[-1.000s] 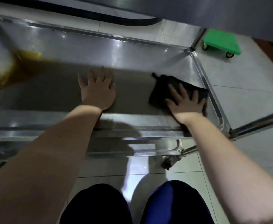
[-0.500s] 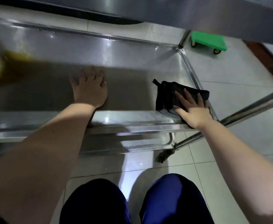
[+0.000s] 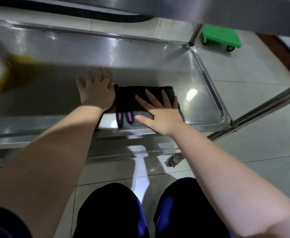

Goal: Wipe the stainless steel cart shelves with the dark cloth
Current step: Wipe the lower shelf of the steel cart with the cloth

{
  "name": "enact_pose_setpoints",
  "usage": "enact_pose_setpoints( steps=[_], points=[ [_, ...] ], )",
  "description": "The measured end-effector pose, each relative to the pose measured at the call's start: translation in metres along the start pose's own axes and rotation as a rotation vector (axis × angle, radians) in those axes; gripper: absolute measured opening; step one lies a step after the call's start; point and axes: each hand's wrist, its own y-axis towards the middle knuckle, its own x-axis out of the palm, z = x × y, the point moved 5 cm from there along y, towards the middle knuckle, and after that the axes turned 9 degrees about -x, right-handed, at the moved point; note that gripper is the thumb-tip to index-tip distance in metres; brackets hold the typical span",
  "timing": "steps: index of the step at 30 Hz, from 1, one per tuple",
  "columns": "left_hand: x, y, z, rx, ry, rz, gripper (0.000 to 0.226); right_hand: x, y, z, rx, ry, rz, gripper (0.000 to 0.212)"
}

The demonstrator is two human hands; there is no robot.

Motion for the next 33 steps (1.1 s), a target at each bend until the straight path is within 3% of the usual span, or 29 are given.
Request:
enact_pose_setpoints(
  steps=[5,8,12,19,26,33],
  points=[
    [-0.001,0.000,0.002,-0.008,0.008,-0.007,0.053,-0.014,-0.055,0.123,0.167,-0.029,-0.074,0.071],
    [-0.001,0.000,0.004,-0.010,0.010,0.007,0.054,-0.018,-0.071,0.154,0.226,-0.063,-0.110,0.073],
    [0.001,0.001,0.005,-0.015,0.034,-0.001,0.055,-0.014,-0.054,0.121,0.230,-0.040,-0.117,0.066],
    [0.000,0.002,0.002,-0.012,0.013,-0.001,0.053,0.000,0.002,-0.028,-0.028,-0.006,-0.091,0.068],
    [-0.002,0.003,0.004,-0.015,0.003,-0.011,0.053,-0.005,0.010,-0.035,0.081,0.142,-0.112,0.067],
    [-0.010,0.021,0.000,0.042,0.006,-0.158,0.052,0.003,0.015,-0.041,0.102,0.012,-0.060,0.069]
  ],
)
